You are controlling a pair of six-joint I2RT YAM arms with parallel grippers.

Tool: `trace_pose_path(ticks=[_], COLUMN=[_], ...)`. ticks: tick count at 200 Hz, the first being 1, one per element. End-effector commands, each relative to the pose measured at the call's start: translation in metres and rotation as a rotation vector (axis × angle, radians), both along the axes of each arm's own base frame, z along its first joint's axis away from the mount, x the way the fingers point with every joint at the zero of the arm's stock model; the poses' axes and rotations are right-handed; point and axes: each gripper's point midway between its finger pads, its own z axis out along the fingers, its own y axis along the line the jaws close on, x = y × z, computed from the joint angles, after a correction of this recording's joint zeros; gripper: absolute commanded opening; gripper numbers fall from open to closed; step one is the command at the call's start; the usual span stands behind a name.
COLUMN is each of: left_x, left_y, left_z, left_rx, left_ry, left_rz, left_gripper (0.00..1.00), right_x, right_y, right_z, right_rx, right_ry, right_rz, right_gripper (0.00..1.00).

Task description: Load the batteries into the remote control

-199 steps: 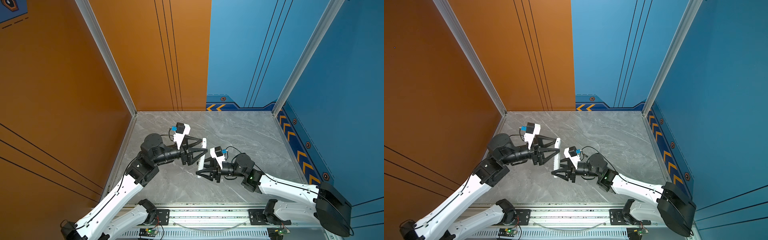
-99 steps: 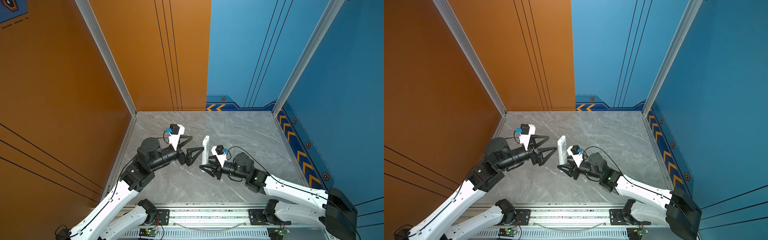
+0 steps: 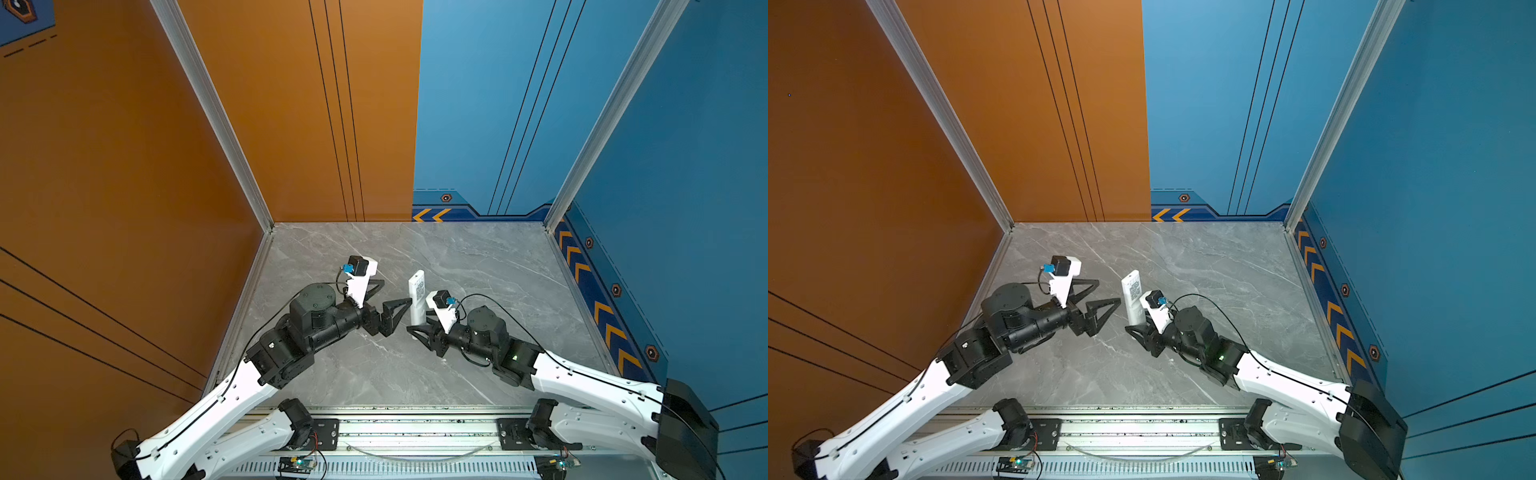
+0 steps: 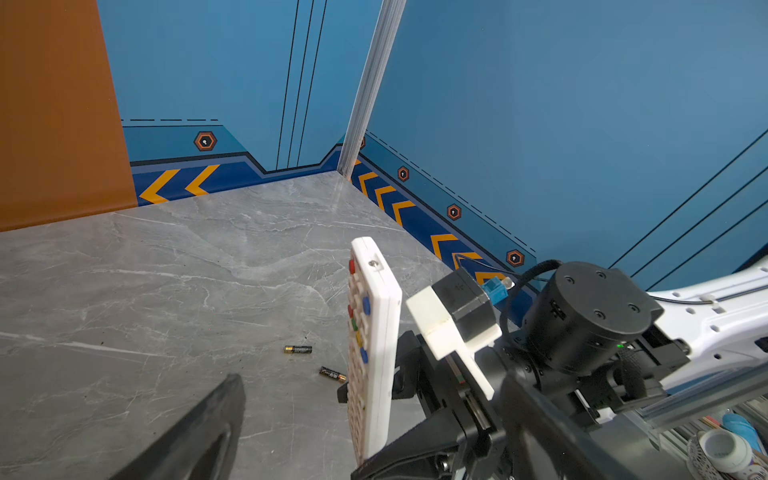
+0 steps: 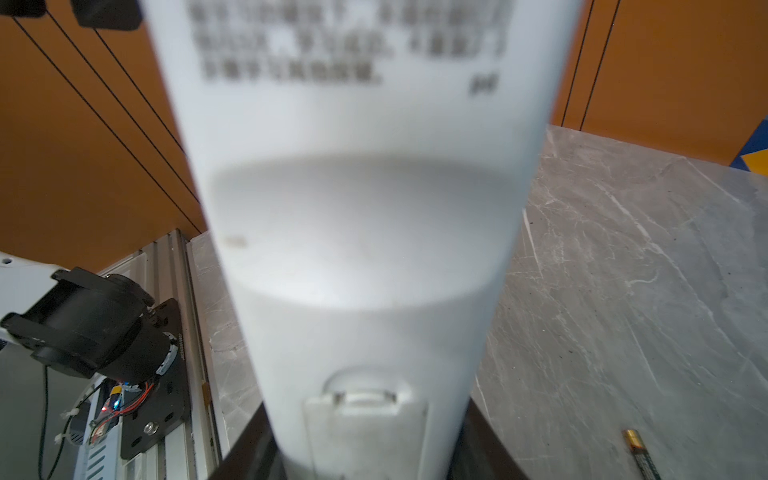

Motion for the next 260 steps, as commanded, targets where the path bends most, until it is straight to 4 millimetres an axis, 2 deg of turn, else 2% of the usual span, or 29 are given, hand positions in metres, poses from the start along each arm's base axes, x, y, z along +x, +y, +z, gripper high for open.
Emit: trace_pose_path(ticks=[1, 36, 38, 46, 90, 95, 122, 193, 260], left_x=[0.004, 0.001, 0.001, 0.002, 0.010, 0.010, 0.014, 0.022, 0.032], left_y=[0.005, -0.005, -0.006, -0.009, -0.022, -0.023, -0.027, -0.044, -0.050], left_z=[0.005, 0.003, 0.009, 0.012, 0.008, 0.008, 0.012, 0.004, -0.002], left_rx=[0.003, -0.017, -0.038, -0.048, -0.064, -0.069, -0.096, -0.099, -0.091], left_ry=[0.002, 0.008, -0.007, -0.017, -0.024, -0.025, -0.036, -0.016, -0.017], left_rz=[0.073, 0.071, 0.069, 0.068, 0.084, 0.084, 0.088, 0.070, 0.098], left_gripper=[0.95, 0.91, 0.91, 0.91, 0.88, 0.83, 0.77, 0.70, 0.61], right_x=[0.009, 0.016, 0.016, 0.017, 0.018, 0.018, 0.016, 0.014, 0.010], right_y=[-0.006, -0.014, -0.014, -0.015, -0.018, -0.018, -0.017, -0.017, -0.018], right_z=[0.021, 0.020, 0.020, 0.020, 0.021, 0.021, 0.022, 0.022, 0.022], right_rx=[0.001, -0.040, -0.040, -0.044, -0.053, -0.053, -0.058, -0.064, -0.064], right_ry=[-0.065, -0.091, -0.090, -0.092, -0.112, -0.116, -0.128, -0.135, -0.147], right_rz=[-0.064, -0.138, -0.140, -0.147, -0.180, -0.180, -0.180, -0.184, -0.188], right_gripper=[0.00, 0.00, 0.00, 0.00, 0.00, 0.00, 0.00, 0.00, 0.00])
